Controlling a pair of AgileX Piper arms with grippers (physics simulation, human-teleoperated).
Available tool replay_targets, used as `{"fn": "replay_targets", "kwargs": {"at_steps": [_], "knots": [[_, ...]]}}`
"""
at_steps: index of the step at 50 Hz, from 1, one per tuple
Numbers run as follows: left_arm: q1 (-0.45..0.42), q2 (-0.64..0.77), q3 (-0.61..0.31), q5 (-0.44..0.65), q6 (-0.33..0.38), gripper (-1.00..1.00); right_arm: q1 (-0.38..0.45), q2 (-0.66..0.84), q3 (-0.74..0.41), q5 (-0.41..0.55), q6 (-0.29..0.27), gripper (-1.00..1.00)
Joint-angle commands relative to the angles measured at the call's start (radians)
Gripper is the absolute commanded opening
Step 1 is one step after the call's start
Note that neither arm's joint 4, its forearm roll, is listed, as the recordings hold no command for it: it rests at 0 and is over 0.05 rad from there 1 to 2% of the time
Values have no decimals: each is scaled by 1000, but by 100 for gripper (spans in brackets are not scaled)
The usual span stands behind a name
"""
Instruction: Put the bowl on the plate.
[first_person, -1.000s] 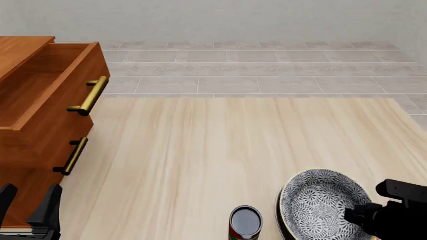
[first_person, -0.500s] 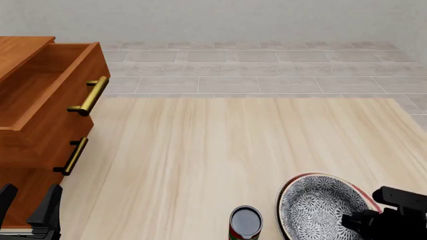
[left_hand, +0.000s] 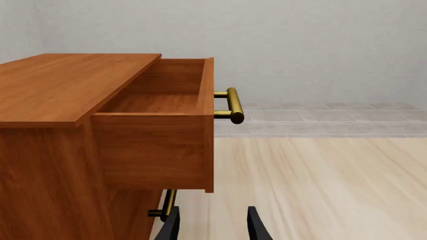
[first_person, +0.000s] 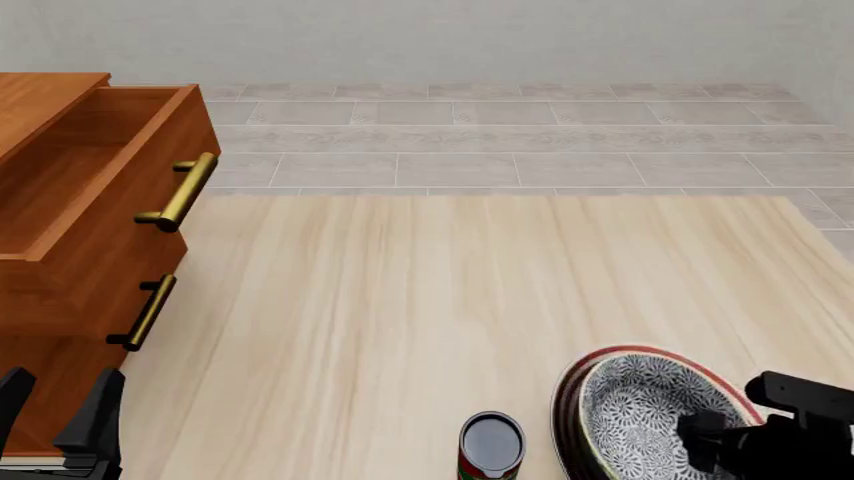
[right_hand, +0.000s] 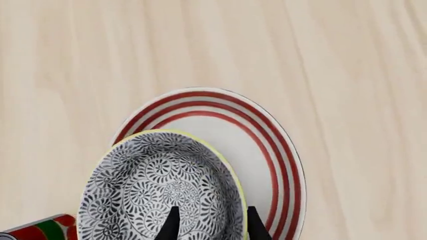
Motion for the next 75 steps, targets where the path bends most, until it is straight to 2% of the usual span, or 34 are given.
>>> {"fn": "replay_targets", "kwargs": {"at_steps": [1, 10, 38, 52, 61, 68, 75], "knots": [[0, 0, 0, 0, 0, 100, -18, -15, -8, 16, -13, 100], [0, 0, 0, 0, 0, 100, -21, -24, -23, 35, -20, 100], [0, 0, 0, 0, 0, 100, -95, -50, -231, 187, -140, 100], [0, 0, 0, 0, 0, 100, -91, -47, -383, 269, -210, 100], [0, 0, 0, 0, 0, 100, -80, -56, -466, 318, -238, 100], [0, 0, 0, 0, 0, 100, -78, -59, -486, 329, -248, 100], [0, 0, 0, 0, 0, 100, -60, -45, -569, 359, -270, 100]]}}
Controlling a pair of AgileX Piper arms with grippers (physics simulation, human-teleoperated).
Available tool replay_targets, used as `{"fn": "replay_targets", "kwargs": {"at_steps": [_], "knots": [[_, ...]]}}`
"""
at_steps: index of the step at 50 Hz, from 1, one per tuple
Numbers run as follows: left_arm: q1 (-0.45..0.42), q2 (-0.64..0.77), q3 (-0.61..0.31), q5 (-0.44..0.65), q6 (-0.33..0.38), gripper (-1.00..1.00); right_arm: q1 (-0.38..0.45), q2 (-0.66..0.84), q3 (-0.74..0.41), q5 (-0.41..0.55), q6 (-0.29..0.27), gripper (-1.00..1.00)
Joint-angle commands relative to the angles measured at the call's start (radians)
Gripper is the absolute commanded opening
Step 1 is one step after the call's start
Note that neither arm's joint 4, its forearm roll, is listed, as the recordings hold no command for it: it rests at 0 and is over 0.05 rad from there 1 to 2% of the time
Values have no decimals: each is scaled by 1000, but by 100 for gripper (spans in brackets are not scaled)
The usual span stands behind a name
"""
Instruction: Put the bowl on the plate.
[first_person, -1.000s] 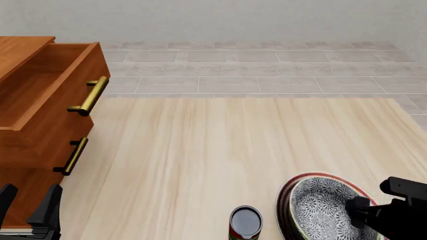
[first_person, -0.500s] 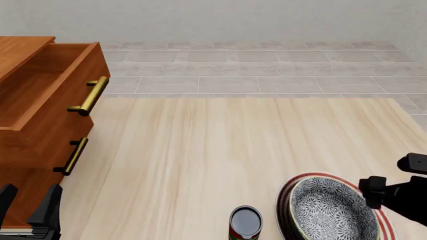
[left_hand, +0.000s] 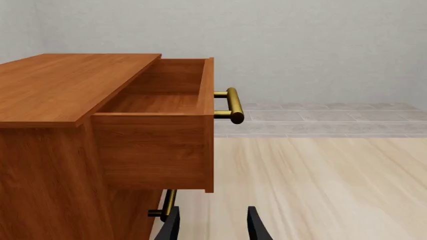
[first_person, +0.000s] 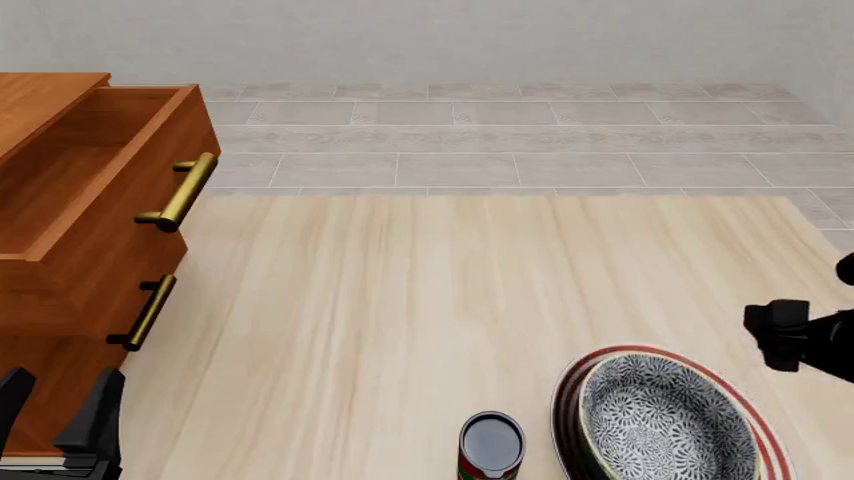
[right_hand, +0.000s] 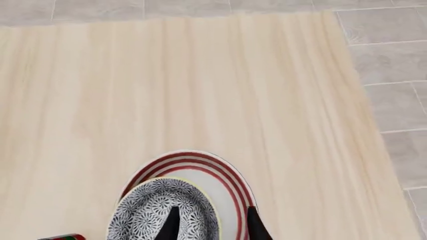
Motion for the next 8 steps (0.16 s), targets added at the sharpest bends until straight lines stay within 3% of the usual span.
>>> {"fn": "replay_targets", "kwargs": {"at_steps": [1, 8], "knots": [[0, 0, 0, 0, 0, 100, 15, 9, -105, 46, -39, 100], [0, 0, 0, 0, 0, 100, 20, 14, -170, 77, -66, 100]]}}
